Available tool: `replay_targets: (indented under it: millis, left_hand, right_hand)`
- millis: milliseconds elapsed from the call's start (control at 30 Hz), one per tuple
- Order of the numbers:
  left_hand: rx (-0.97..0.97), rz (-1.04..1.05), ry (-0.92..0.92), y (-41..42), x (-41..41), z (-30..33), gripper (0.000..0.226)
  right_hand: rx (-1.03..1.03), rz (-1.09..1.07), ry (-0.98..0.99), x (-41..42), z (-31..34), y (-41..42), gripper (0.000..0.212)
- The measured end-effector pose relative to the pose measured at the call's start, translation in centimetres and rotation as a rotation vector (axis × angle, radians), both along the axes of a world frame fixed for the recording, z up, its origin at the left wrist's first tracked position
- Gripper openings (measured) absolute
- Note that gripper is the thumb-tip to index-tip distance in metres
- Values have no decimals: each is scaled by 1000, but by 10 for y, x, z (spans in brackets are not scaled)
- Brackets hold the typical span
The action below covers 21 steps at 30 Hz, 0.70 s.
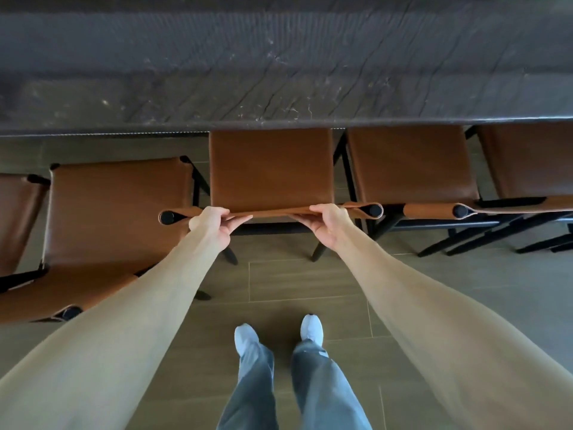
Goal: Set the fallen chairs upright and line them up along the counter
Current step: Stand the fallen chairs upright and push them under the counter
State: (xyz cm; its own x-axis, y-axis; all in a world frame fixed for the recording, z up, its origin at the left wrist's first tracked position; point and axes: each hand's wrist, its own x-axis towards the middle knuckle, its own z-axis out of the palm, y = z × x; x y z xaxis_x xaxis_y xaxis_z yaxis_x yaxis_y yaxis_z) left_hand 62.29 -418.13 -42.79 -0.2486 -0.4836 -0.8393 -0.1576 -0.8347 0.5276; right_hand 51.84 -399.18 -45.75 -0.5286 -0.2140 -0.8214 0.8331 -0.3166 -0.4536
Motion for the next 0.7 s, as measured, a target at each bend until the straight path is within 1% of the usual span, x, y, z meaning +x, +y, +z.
replay_targets:
  millis: [100, 200, 333, 467, 700]
  left_hand:
    - [32, -2, 23, -13, -2, -1, 34]
    - [24, -15, 26, -20, 1, -1, 28]
    - [10, -51, 7, -23, 13, -6, 31]
    - [-3, -67, -12, -25, 18, -7, 27]
    - [-13, -67, -43, -27, 18, -10, 33]
  right_hand:
    - [-13, -19, 27, -2, -5, -10, 45]
    - [-11, -31, 46, 2, -9, -17, 41]
    - [-14, -6, 52, 14, -11, -19, 44]
    - [-23, -5, 52, 21, -9, -17, 43]
    - [18, -3, 42, 23, -7, -17, 44]
